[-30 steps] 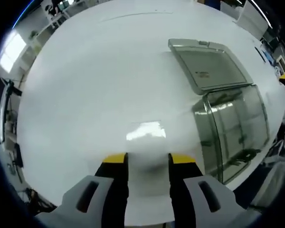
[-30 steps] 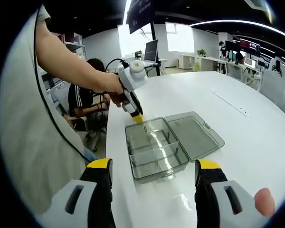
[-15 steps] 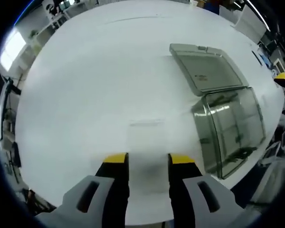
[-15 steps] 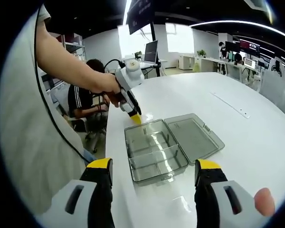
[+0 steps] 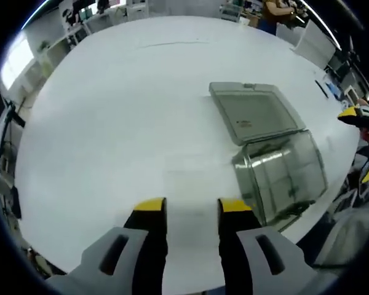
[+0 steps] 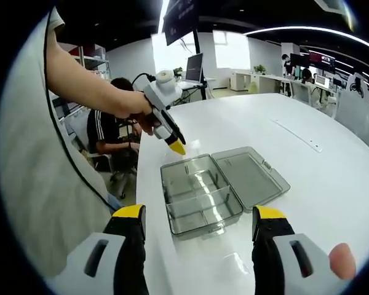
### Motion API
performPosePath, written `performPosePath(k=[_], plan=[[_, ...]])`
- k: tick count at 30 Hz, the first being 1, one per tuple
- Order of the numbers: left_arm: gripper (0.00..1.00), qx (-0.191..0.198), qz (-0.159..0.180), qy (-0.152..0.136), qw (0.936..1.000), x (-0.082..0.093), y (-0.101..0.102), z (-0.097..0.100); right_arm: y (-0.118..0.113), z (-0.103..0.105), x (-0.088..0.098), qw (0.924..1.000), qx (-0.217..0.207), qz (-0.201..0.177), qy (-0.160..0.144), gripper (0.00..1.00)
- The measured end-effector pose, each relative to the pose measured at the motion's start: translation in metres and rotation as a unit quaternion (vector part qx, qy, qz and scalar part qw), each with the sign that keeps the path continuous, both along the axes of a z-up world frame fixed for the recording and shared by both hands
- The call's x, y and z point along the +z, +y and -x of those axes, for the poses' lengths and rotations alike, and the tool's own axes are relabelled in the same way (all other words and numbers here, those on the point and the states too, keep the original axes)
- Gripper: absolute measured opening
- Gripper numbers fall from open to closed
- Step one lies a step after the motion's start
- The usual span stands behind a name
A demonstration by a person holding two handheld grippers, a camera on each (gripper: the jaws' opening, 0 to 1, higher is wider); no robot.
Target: Insert the divider into the dual guide fixture by aligning both edges with the guide slots and pushing it downward to the bottom, including one-sided entry, uneven engagement, binding, and posture correction.
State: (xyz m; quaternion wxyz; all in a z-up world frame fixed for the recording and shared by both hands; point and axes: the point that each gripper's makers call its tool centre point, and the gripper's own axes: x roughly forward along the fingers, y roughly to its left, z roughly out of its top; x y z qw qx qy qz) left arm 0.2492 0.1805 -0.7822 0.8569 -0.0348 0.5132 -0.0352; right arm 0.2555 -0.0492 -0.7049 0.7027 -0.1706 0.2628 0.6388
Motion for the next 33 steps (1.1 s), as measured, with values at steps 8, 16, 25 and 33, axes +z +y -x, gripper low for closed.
performPosePath(k=[8, 16, 25, 33], plan=[[0.28, -0.008, 0.015, -0.047, 0.9987, 0.020, -0.010, -0.006, 0.000, 0.001, 0.002, 1.0000, 0.001, -0.002, -0.001, 0.68], [0.28, -0.014, 0.017, -0.075, 0.9970, 0.038, -0.016, -0.009, 0.001, 0.001, 0.004, 1.0000, -0.001, -0.004, -0.002, 0.68], [0.28, -0.028, 0.033, -0.124, 0.9913, 0.063, -0.024, -0.016, 0.003, 0.001, 0.007, 1.0000, 0.000, -0.006, -0.005, 0.68], [0.28, -0.046, 0.053, -0.157, 0.9852, 0.081, -0.037, -0.020, 0.002, -0.002, 0.013, 0.9999, -0.004, -0.011, -0.004, 0.68]])
